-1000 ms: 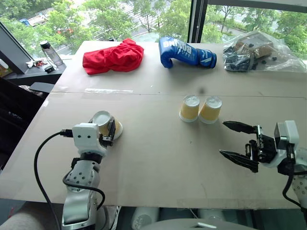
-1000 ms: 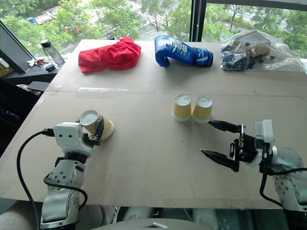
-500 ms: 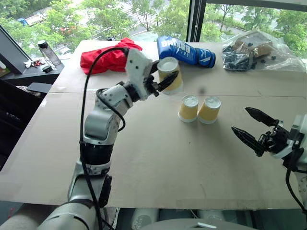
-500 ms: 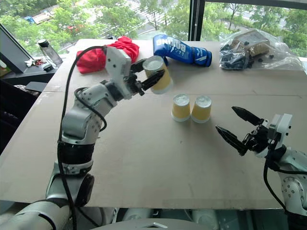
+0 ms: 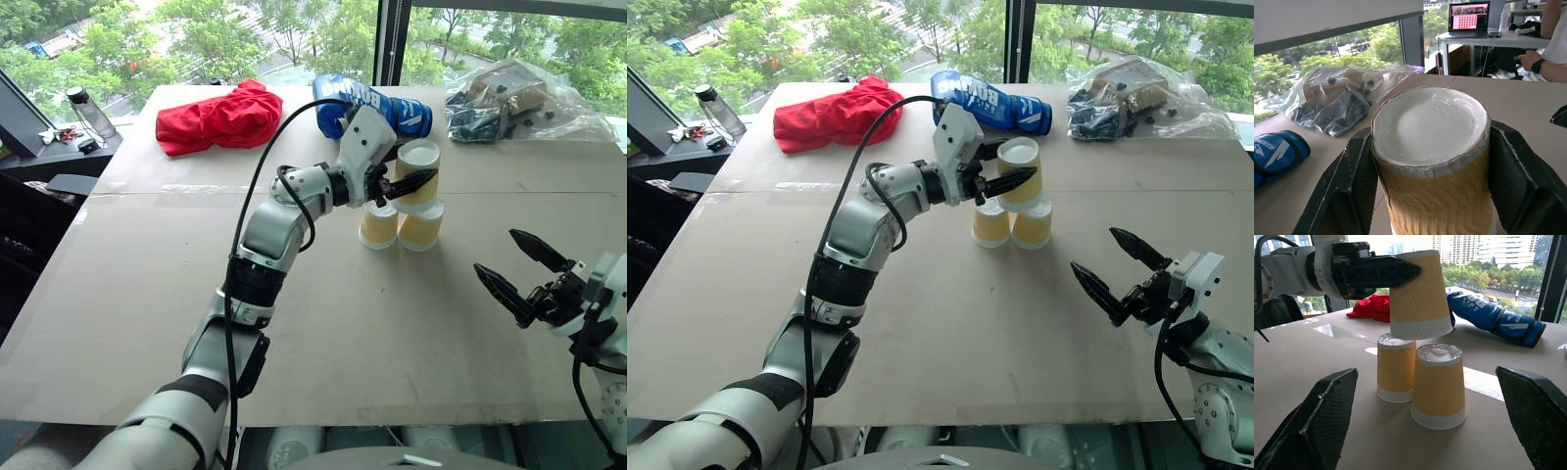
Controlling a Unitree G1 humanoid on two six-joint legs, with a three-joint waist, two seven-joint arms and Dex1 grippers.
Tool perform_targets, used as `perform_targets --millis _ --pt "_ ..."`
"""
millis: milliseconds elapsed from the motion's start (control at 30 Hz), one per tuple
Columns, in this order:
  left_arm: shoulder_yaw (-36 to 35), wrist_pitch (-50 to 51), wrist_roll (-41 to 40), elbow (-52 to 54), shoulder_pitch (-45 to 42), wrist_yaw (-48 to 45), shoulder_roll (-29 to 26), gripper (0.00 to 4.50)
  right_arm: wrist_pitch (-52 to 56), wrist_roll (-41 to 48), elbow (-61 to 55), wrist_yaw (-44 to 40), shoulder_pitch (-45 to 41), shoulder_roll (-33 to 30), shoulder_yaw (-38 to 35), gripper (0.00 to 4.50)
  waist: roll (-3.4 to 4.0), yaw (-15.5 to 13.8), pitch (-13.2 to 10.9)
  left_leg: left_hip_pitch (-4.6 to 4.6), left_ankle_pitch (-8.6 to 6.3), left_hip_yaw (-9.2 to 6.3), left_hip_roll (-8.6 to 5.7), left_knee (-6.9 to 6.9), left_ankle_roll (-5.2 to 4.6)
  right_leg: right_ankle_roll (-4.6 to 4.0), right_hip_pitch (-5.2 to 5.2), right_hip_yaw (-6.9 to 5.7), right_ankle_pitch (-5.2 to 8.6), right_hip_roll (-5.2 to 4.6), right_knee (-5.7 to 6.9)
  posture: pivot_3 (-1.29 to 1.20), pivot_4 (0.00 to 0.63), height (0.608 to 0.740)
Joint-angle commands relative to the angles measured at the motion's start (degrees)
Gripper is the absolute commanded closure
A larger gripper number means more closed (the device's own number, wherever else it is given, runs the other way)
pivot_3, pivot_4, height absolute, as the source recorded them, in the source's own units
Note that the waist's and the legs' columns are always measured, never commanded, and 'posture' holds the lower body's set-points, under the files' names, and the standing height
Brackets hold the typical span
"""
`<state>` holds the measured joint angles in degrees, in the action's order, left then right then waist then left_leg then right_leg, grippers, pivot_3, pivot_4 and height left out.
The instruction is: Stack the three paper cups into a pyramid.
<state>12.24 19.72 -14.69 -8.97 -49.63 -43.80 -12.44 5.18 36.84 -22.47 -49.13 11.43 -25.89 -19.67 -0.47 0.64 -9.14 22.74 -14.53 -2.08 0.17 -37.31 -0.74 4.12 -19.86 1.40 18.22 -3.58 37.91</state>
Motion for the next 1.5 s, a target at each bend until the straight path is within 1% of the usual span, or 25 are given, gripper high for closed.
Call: perform_targets --millis 33,367,533,567,600,633,667,900,967,1067,1167,1233,1267,1300,1367,1433,1500 --pt "0.0 -1.6 1.1 0.9 -1.6 -0.5 0.0 2.05 -1.7 -0.2 -1.4 0.5 0.6 0.3 -0.2 0.00 0.00 -0.1 0.0 0.00 0.00 0.00 0.01 0.00 0.00 0.00 0.00 0.00 0.00 0.00 0.00 0.00 0.150 0.740" --pt "-0.3 -0.9 1.8 1.5 -0.5 -1.0 0.5 2.05 -1.6 -0.1 -1.3 0.9 -0.7 -0.4 0.2 0.00 0.00 -0.1 0.0 0.00 0.00 -0.02 0.02 0.00 0.00 0.00 0.00 -0.01 0.00 0.00 0.02 0.00 0.150 0.740" --pt "-0.5 -1.2 2.8 1.0 -0.5 -0.2 0.5 2.05 -2.6 1.3 -0.8 -0.1 -1.6 0.2 -0.1 0.00 0.00 0.0 0.0 0.00 0.00 -0.01 0.02 0.00 0.00 0.00 0.00 -0.01 0.00 -0.01 0.02 0.00 0.150 0.740" --pt "-0.5 -1.2 2.9 1.0 -0.5 -0.3 0.5 1.01 -2.6 1.4 -0.7 -0.3 -1.6 0.1 0.0 0.00 0.00 0.0 0.0 0.00 0.00 -0.02 0.02 0.00 0.00 0.00 0.00 -0.01 0.00 -0.01 0.02 0.00 0.150 0.740" --pt "-0.5 -1.3 2.9 1.0 -0.5 -0.3 0.5 0.70 -2.8 1.6 -0.6 -0.4 -1.7 0.2 0.0 0.00 0.00 0.0 0.0 0.00 0.00 -0.02 0.02 0.00 0.00 0.00 0.00 -0.01 0.00 -0.01 0.02 0.00 0.150 0.740" --pt "-0.6 -1.3 3.0 1.0 -0.4 -0.3 0.5 0.24 -2.9 1.6 -0.6 -0.4 -1.8 0.2 0.0 0.00 0.00 -0.1 0.0 0.00 0.00 -0.02 0.01 0.00 0.00 0.00 0.00 -0.01 0.00 -0.01 0.02 0.00 0.150 0.740" --pt "-0.6 -1.3 3.0 1.2 -0.3 -0.3 0.5 0.04 -2.9 1.7 -0.6 -0.4 -1.8 0.2 0.0 0.00 0.00 0.0 0.0 0.00 0.00 -0.02 0.02 -0.01 0.00 0.00 0.00 -0.02 0.00 0.00 0.02 0.00 0.150 0.740" --pt "-2.3 -1.4 2.2 3.5 -1.1 0.8 1.2 0.04 -3.1 2.4 -0.2 -1.0 -1.6 0.2 -0.2 0.00 0.00 -0.1 0.0 0.00 0.00 -0.02 0.03 -0.01 0.00 0.00 0.00 -0.01 0.00 -0.01 0.03 0.00 0.150 0.740" --pt "-4.0 -1.0 0.4 5.7 -1.9 1.2 1.7 0.04 -3.1 2.6 -0.3 -1.2 -1.3 0.2 -0.2 0.00 0.00 0.0 0.0 0.00 0.00 -0.02 0.06 -0.01 0.00 0.00 0.00 -0.01 0.00 -0.01 0.03 0.00 0.150 0.740" --pt "-8.1 -1.6 -5.2 9.5 -1.9 1.3 3.8 0.04 -3.2 2.6 0.3 -1.8 -0.9 0.1 -0.2 0.00 0.00 -0.1 0.0 0.02 0.00 -0.02 0.12 -0.01 0.00 0.00 -0.01 -0.02 0.00 -0.02 0.02 0.00 0.150 0.740" --pt "-9.7 -3.4 -7.7 13.0 0.1 0.0 3.6 0.04 -3.4 2.5 1.3 -2.4 -1.1 0.1 -0.1 0.00 0.01 0.0 0.0 0.01 0.01 -0.01 0.13 -0.01 0.01 0.00 0.00 -0.01 0.00 -0.03 0.02 0.00 0.150 0.740" --pt "-11.7 -2.6 -9.4 15.4 2.1 1.1 3.0 0.04 -3.6 1.9 2.6 -3.3 -1.3 -0.2 0.2 0.00 0.02 0.0 0.0 -0.03 0.01 -0.01 0.12 -0.01 0.01 0.00 0.02 0.00 0.00 -0.02 0.03 0.00 0.150 0.740" --pt "-12.6 -1.4 -10.2 16.9 3.5 1.5 2.0 0.04 -3.7 1.7 3.4 -3.9 -1.5 -0.6 0.4 0.00 0.04 0.2 0.0 -0.05 0.01 0.00 0.12 -0.01 0.02 0.00 0.03 0.01 0.00 -0.02 0.03 0.00 0.150 0.740" --pt "-13.5 0.0 -10.5 18.7 6.5 1.3 0.0 0.04 -4.1 1.2 4.5 -4.7 -1.7 -0.8 0.6 0.00 0.06 0.3 0.0 -0.07 0.01 0.03 0.13 -0.01 0.01 0.00 0.03 0.04 0.00 -0.02 0.04 0.00 0.150 0.740" --pt "-14.9 2.8 -10.6 22.7 14.6 0.6 -5.1 0.04 -4.8 0.7 6.7 -6.1 -2.0 -1.1 0.8 0.00 0.23 0.9 0.1 -0.19 0.01 0.12 0.17 0.04 0.01 0.00 0.04 0.16 0.00 0.02 0.05 0.00 0.150 0.740" --pt "-17.0 4.2 -11.3 27.2 26.4 -1.3 -10.6 0.04 -6.8 -0.7 9.4 -8.2 -1.4 -1.6 1.1 0.00 0.26 1.2 0.1 -0.28 0.01 0.12 0.19 0.13 0.01 -0.01 0.05 0.20 0.00 0.02 0.08 0.00 0.150 0.740" --pt "-19.8 5.4 -13.5 30.4 36.1 -1.5 -13.1 0.04 -9.0 -2.4 12.2 -10.1 -0.7 -2.1 0.8 0.00 0.25 1.2 0.1 -0.26 0.00 0.11 0.26 0.15 0.00 -0.02 0.04 0.19 0.01 0.05 0.06 0.00 0.150 0.740"
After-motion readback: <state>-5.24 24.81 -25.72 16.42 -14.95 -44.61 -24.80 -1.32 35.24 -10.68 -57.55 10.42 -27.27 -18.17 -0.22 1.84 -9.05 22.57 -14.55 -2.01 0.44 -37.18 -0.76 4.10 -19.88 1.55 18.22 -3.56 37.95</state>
